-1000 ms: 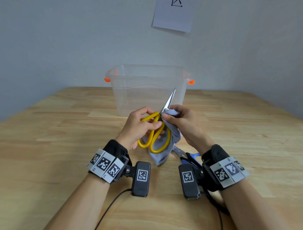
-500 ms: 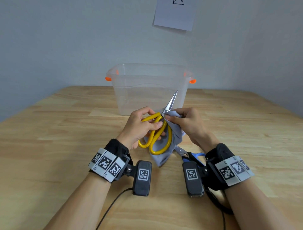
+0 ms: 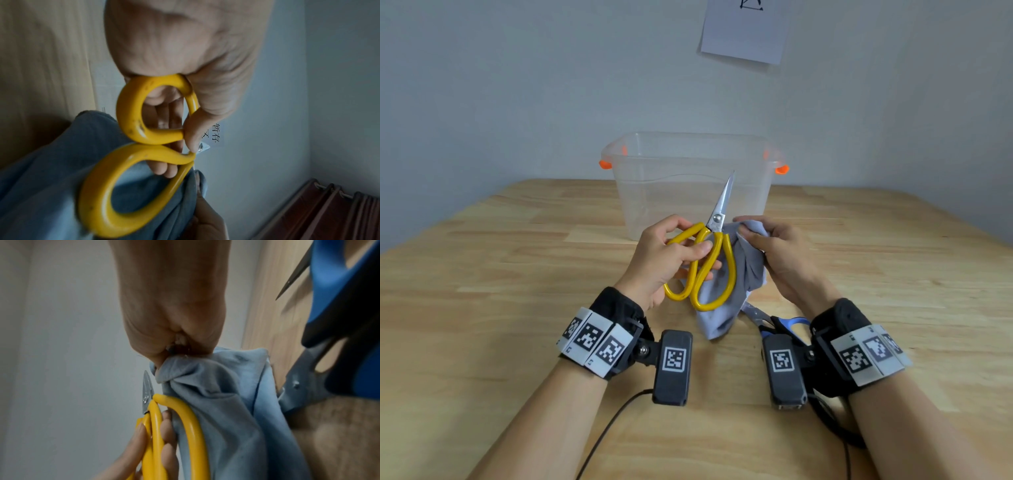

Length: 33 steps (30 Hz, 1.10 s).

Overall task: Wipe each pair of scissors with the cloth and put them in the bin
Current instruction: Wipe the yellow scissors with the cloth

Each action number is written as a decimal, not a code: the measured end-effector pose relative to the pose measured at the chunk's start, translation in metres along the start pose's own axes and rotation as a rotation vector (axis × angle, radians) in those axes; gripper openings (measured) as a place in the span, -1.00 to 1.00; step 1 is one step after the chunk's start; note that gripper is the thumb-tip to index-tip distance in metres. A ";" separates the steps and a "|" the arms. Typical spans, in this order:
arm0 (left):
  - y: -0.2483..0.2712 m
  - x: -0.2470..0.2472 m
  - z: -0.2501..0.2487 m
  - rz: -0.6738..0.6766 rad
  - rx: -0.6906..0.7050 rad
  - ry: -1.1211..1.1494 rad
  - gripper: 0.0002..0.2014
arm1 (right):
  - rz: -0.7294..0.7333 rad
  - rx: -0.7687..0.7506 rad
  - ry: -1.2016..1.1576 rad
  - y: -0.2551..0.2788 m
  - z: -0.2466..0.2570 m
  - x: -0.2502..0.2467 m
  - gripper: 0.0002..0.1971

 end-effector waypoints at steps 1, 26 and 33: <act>0.000 -0.001 0.000 -0.005 -0.002 0.003 -0.80 | -0.030 0.003 -0.008 -0.001 0.000 -0.002 -0.89; 0.003 0.007 0.008 0.038 -0.031 -0.103 -0.71 | 0.020 -0.106 0.232 0.009 0.013 0.015 -0.79; 0.003 0.008 0.008 0.036 -0.046 -0.038 -0.69 | 0.034 -0.068 0.197 0.005 0.009 0.010 -0.80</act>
Point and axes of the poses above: each hand's wrist, its own y-axis away from the middle knuckle, its own x-axis out of the palm, z = x × y, the point moved 10 cm from there along -y, towards the middle knuckle, and after that the axes turned 1 degree about -z, right-handed, at the moved point
